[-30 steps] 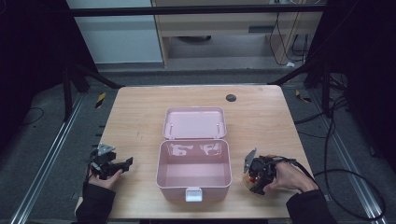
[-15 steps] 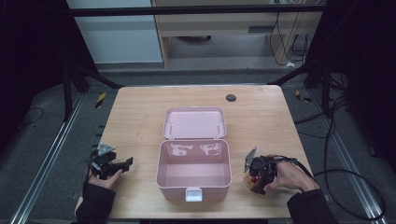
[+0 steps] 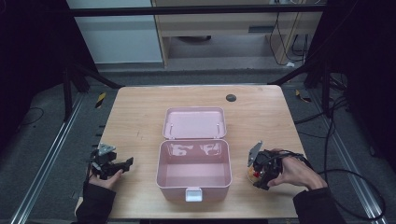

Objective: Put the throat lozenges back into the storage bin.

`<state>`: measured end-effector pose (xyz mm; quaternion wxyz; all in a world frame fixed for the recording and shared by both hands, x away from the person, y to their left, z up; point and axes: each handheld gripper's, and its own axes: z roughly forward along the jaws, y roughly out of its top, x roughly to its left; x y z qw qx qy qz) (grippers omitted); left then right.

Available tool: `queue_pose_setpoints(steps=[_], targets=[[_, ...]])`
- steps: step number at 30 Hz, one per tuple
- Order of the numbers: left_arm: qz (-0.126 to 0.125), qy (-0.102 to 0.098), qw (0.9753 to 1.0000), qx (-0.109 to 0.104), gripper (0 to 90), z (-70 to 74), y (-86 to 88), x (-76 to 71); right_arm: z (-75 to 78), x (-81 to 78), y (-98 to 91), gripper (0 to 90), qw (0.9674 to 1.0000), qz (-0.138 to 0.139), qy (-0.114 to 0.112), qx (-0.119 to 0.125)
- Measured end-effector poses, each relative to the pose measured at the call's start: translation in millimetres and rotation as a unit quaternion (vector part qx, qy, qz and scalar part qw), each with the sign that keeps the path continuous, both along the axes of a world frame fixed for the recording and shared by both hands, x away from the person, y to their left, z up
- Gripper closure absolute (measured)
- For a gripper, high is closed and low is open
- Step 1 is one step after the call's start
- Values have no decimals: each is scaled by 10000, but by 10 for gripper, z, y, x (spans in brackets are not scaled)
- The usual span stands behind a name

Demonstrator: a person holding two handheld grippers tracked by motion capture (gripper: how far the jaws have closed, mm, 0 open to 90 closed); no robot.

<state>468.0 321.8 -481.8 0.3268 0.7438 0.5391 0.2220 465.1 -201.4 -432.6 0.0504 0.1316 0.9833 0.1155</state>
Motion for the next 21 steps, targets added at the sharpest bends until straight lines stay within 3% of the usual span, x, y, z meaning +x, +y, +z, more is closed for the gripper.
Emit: queue_pose_setpoints(steps=[15, 21], targets=[[-5, 18, 10000, -15, 233, -5, 1, 3, 582, 6, 61, 207, 9991, 36, -348, 241], [-6, 27, 10000, -16, 233, -7, 0, 5, 722, -2, 126, 207, 9988, 97, -396, 259]])
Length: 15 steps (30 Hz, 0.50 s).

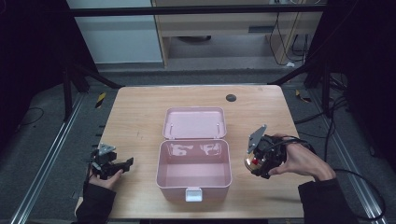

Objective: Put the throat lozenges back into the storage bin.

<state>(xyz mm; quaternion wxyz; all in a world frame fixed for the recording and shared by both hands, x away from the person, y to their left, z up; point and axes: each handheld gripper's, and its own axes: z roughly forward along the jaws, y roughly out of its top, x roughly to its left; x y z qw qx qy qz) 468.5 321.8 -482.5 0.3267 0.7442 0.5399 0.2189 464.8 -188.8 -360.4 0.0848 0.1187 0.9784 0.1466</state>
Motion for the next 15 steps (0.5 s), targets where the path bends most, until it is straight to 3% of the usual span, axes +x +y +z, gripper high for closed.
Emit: queue_pose_setpoints(steps=[15], targets=[[17, 9, 10000, -5, 233, 3, 7, -2, 301, -7, 262, 207, 9998, 206, -67, -21]])
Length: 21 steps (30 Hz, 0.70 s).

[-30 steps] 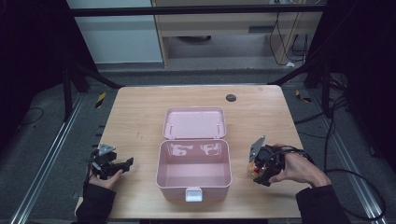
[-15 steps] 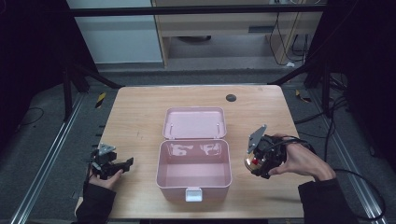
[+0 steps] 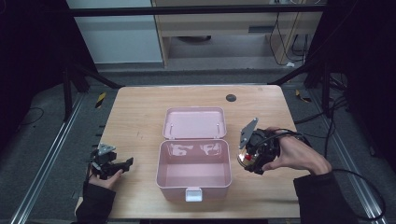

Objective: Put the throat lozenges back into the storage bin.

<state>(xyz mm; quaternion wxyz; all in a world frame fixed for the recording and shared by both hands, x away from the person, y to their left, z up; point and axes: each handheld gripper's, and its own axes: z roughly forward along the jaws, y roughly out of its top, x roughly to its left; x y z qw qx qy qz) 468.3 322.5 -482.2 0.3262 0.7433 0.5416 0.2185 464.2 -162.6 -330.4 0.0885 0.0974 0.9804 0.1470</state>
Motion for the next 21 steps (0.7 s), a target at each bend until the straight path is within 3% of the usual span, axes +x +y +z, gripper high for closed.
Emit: queue_pose_setpoints(steps=[11, 21], targets=[[4, -1, 10000, -2, 233, 1, 2, 1, 90, 29, 207, 207, 9999, 152, -15, -8], [13, -15, 10000, -18, 233, 3, 2, 1, 73, 79, 428, 207, 9995, 311, 8, 7]])
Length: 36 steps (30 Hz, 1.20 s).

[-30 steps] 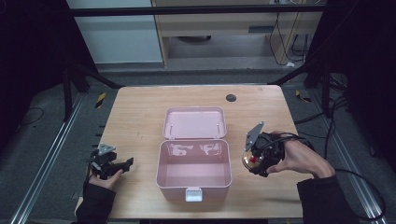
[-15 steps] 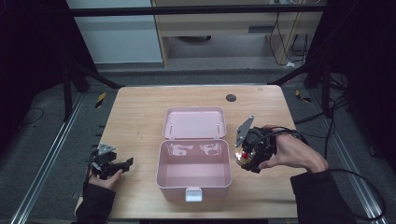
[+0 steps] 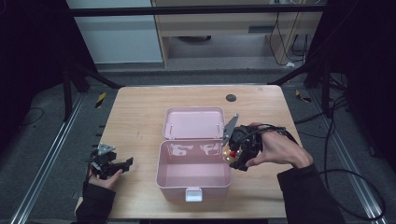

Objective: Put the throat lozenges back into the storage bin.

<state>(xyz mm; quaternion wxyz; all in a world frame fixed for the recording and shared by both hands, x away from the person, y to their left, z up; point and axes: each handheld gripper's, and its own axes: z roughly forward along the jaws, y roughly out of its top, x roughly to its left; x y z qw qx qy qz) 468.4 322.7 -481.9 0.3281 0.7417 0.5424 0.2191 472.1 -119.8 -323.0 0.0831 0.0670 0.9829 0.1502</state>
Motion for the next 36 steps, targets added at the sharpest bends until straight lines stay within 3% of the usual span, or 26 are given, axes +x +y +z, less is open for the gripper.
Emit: queue_pose_setpoints(steps=[19, 36], targets=[[-1, 0, 10000, 2, 234, -1, 5, 4, -109, 46, 237, 207, 9997, 233, 43, 84], [-2, -3, 10000, 5, 234, 0, 5, 2, -280, 63, 370, 207, 9992, 368, 120, -27]])
